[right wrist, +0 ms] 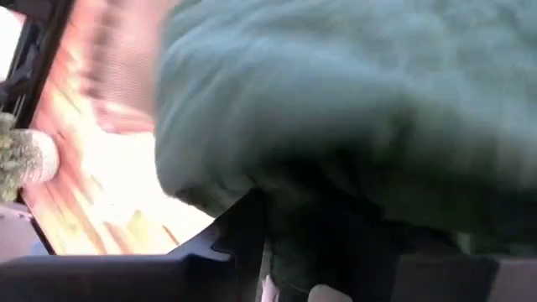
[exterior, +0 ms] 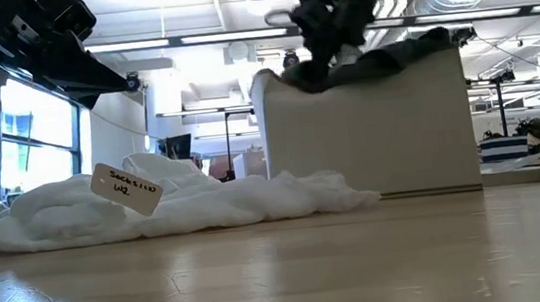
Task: Sort clothes
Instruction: Put the green polo shirt into the laundry bin
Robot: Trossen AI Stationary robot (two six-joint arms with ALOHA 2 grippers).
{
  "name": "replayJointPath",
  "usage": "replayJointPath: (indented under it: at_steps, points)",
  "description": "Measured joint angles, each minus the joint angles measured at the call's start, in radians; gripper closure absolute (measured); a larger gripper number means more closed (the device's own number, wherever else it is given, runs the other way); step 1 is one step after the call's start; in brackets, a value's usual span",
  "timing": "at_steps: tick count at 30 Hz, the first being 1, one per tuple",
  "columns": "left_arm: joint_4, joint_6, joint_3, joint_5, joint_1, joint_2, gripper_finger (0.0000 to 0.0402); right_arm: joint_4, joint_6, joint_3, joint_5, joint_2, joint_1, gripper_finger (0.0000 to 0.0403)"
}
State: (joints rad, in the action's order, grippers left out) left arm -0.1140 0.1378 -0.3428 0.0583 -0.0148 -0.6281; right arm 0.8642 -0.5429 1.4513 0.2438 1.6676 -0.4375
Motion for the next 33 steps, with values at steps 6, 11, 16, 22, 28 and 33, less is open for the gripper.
replayJointPath:
  at_steps: [6,11,16,22,28,33]
  points:
    - [-0.013,0.017,0.0,-0.001,0.0,0.0,0.0394,0.162,-0.009,0.187,-0.388,0.0,-0.002,0.0275]
    - [-0.016,0.017,0.0,-0.001,0.0,0.0,0.0394,0.213,-0.025,0.17,-0.544,0.002,-0.014,0.0275]
    - [-0.016,0.016,0.0,0.0,0.0,0.0,0.0394,0.117,-0.033,-0.032,-0.447,0.028,-0.023,0.0275]
    - [-0.016,0.016,0.0,0.001,0.0,0.0,0.0394,-0.105,-0.063,-0.3,-0.381,0.05,-0.025,0.0275]
    - [-0.016,-0.001,0.0,0.007,0.0,0.0,0.0394,-0.038,-0.037,-0.258,-0.436,0.007,-0.027,0.0275]
    - [-0.016,-0.001,0.0,0.007,0.0,0.0,0.0394,0.119,0.002,0.006,-0.605,-0.074,-0.01,0.0275]
